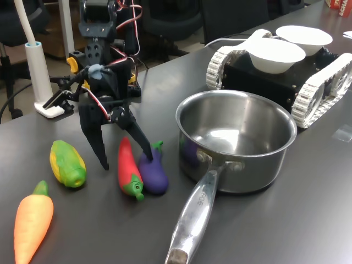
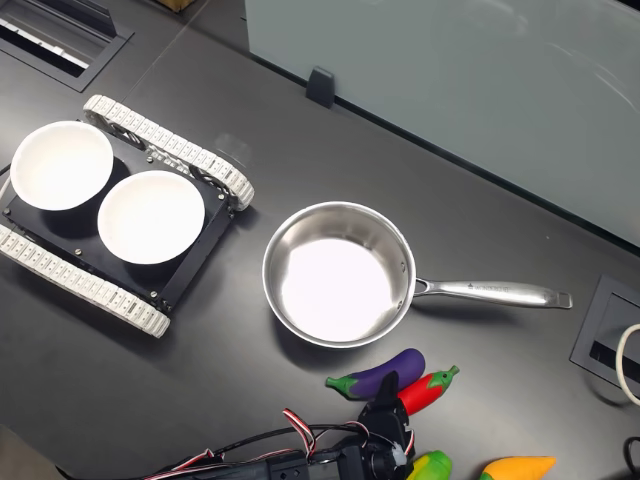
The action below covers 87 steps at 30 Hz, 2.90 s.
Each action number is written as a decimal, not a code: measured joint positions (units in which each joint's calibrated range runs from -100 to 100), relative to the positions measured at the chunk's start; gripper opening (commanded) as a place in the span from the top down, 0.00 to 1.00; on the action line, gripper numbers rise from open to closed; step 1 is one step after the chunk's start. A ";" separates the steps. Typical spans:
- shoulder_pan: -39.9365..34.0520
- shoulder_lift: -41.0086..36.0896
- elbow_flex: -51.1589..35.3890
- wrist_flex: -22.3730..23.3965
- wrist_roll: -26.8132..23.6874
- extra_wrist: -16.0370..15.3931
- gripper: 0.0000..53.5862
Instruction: Pick up the chilli and place them in the pan
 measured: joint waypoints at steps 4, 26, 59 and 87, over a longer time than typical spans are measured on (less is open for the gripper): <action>0.00 0.00 2.35 -2.29 0.05 -0.28 0.38; 1.21 -0.42 6.24 -7.48 0.39 0.46 0.47; 1.43 -1.68 9.05 -9.86 -2.20 1.29 0.49; 3.52 -3.70 13.30 -12.07 -0.98 1.74 0.52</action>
